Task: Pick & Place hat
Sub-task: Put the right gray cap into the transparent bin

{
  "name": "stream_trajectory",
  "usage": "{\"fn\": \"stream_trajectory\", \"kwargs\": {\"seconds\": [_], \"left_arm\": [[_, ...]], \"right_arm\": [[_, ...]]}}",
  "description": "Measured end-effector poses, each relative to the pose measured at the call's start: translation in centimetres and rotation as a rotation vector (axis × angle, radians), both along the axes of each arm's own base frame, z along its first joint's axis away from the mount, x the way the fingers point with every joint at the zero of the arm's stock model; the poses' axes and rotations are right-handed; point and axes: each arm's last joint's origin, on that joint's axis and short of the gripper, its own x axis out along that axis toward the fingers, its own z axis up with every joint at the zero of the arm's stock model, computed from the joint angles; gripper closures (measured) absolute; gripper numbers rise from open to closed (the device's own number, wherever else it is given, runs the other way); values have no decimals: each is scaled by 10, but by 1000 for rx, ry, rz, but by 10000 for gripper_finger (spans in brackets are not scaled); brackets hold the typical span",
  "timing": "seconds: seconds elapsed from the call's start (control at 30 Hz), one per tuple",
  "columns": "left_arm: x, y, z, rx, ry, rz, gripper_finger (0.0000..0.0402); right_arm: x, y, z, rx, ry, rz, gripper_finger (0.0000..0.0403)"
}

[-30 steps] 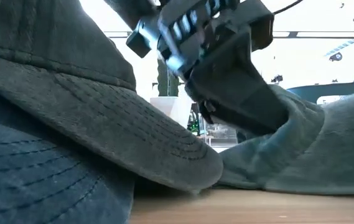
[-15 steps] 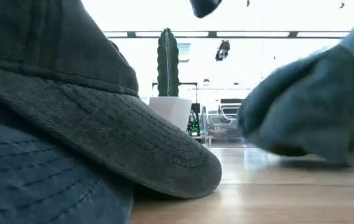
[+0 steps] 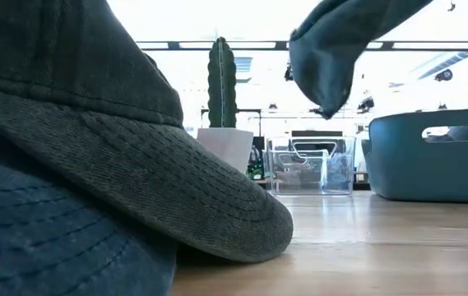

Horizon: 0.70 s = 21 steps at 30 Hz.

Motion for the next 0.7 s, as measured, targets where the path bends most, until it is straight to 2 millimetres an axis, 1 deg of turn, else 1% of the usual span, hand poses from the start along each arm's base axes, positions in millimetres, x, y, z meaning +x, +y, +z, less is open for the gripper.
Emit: {"fn": "stream_trajectory", "kwargs": {"seconds": [0.1,0.2,0.3,0.37,0.47,0.6,0.67,0.7], "left_arm": [[-5,-2,-13,-26,54,7,227],[-13,-6,-24,-55,93,8,227],[-21,-6,-32,-112,116,30,227],[-26,-6,-41,-144,144,49,227],[-34,-4,-51,-190,175,84,227],[-45,-2,-56,-236,174,140,227],[-50,-2,-57,-248,173,164,227],[-52,-2,-58,-247,175,173,227]], "right_arm": [[1,-1,0,-3,6,-2,389],[2,-9,0,-79,-6,-43,390],[13,-21,-3,-170,2,-117,390],[24,-32,-5,-199,45,-151,390],[39,-56,-6,-216,141,-208,390],[55,-94,-10,-209,276,-255,390],[63,-115,-11,-171,324,-204,390],[70,-125,-11,-161,318,-158,390]]}}
